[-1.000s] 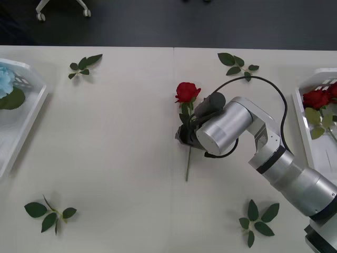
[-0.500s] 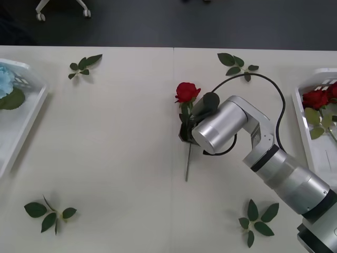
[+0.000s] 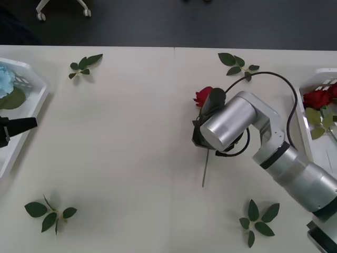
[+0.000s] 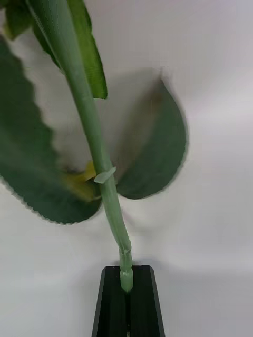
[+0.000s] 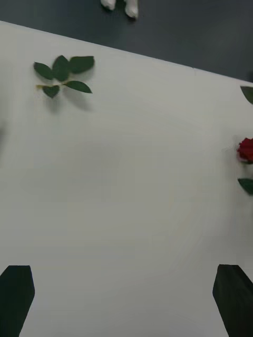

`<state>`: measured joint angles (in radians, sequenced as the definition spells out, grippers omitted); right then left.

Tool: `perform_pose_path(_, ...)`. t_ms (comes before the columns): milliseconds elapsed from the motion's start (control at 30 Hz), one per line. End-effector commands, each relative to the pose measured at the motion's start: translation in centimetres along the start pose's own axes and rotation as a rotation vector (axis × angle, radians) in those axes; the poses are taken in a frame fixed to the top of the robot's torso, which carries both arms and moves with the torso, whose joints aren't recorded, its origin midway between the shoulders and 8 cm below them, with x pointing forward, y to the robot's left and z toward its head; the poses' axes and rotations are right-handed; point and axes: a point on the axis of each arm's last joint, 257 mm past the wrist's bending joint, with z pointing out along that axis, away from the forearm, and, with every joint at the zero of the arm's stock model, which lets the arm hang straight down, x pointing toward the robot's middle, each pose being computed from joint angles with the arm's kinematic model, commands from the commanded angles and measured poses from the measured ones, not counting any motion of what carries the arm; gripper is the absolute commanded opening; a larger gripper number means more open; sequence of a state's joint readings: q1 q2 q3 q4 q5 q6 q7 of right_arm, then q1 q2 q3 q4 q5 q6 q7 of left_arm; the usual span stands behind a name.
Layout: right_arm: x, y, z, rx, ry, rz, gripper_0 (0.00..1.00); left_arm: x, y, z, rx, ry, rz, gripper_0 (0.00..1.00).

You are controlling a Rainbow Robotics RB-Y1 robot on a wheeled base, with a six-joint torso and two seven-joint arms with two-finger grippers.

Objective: Put the red flowers into the right box and the blue flowers into the left box

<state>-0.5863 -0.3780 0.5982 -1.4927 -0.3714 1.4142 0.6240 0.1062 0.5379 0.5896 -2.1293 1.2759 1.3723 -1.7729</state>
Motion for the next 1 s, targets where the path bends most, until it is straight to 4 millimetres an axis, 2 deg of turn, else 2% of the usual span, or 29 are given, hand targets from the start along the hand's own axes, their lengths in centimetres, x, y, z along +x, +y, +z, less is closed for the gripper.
perform_pose_path(33, -3.1, -4.6, -4.3, 0.002, -0.008, -0.07, 0.0, -1.6, -2.6, -0.6, 0.061, 0.045, 0.251, 1.0)
perform_pose_path(167, -4.6, -7.3, -8.0, -0.009, 0.025, -0.078, 0.0, -0.8, -4.0, -0.5, 0.126, 0.113, 0.369, 1.0)
perform_pose_path(300, -6.5, -9.8, -10.9, -0.009, 0.03, -0.058, 0.0, -0.4, -4.9, 0.1, 0.214, 0.147, 0.452, 1.0)
perform_pose_path(433, -8.3, -12.6, -13.2, 0.02, 0.009, -0.036, 0.0, -0.2, -5.3, 0.4, 0.294, 0.154, 0.534, 1.0)
perform_pose_path(533, -9.9, -15.6, -15.2, 0.057, -0.016, -0.01, 0.0, -0.2, -5.4, 0.7, 0.353, 0.126, 0.616, 1.0)
perform_pose_path(800, -11.8, -23.9, -17.9, 0.205, -0.094, 0.07, 0.0, 0.1, -5.4, 1.5, 0.439, 0.055, 0.853, 1.0)
perform_pose_path(833, -11.8, -24.5, -18.0, 0.213, -0.097, 0.078, 0.0, 0.1, -5.5, 1.5, 0.442, 0.053, 0.862, 1.0)
perform_pose_path(1000, -12.2, -30.2, -19.2, 0.295, -0.131, 0.088, 0.0, 0.5, -6.3, 1.8, 0.471, 0.055, 0.865, 1.0)
